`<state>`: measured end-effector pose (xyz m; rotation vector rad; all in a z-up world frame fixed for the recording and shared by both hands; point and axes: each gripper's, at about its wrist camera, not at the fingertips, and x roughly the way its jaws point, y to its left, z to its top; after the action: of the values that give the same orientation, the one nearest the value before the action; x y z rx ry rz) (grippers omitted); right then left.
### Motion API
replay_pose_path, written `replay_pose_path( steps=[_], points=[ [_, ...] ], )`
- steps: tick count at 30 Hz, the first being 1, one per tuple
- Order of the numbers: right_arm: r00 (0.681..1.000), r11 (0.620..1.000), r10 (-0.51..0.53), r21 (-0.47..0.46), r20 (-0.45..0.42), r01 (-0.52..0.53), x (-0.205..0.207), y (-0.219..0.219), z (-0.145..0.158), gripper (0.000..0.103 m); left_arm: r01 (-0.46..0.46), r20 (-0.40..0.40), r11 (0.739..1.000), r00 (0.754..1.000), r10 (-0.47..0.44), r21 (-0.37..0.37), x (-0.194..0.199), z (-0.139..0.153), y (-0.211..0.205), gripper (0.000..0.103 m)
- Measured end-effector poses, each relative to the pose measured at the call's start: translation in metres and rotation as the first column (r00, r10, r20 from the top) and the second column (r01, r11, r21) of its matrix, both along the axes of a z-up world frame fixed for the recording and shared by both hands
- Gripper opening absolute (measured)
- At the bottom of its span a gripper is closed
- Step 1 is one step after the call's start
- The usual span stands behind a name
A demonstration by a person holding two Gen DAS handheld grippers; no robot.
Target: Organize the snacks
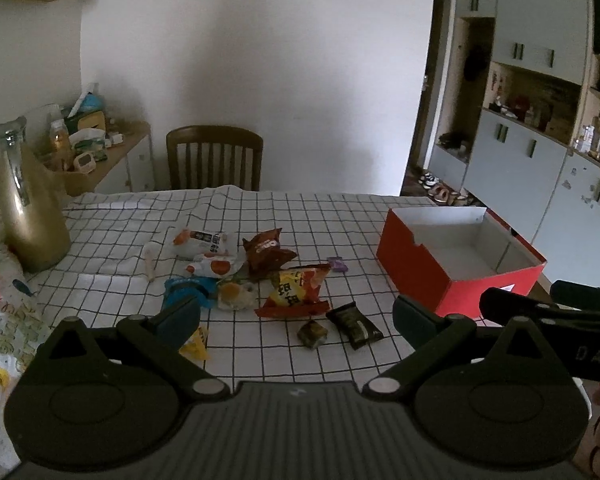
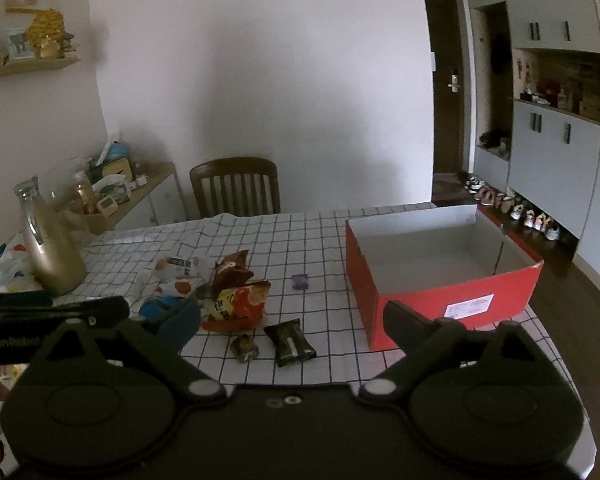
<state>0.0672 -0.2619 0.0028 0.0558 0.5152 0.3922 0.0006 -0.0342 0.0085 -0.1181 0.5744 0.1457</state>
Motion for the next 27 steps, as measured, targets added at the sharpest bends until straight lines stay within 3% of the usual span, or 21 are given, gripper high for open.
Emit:
replay_pose_path(
  steps=[18,27],
  points=[
    [0.994,0.994,0.110,0.024,0.003,-0.110,0.015,-0.023,-0.004,0.098,-0.101,-0.021,0.995,0.995,0.100,-0.003,0.000,-0.002,-0.025,0.103],
    [0.987,0.987,0.161,0.008,-0.027,-0.161,0.024,-0.018,-0.012,0.098,-0.131,-0.056,0.991,0.990,0.129,-0.032,0.006,-0.015,-0.016,0.103]
  ],
)
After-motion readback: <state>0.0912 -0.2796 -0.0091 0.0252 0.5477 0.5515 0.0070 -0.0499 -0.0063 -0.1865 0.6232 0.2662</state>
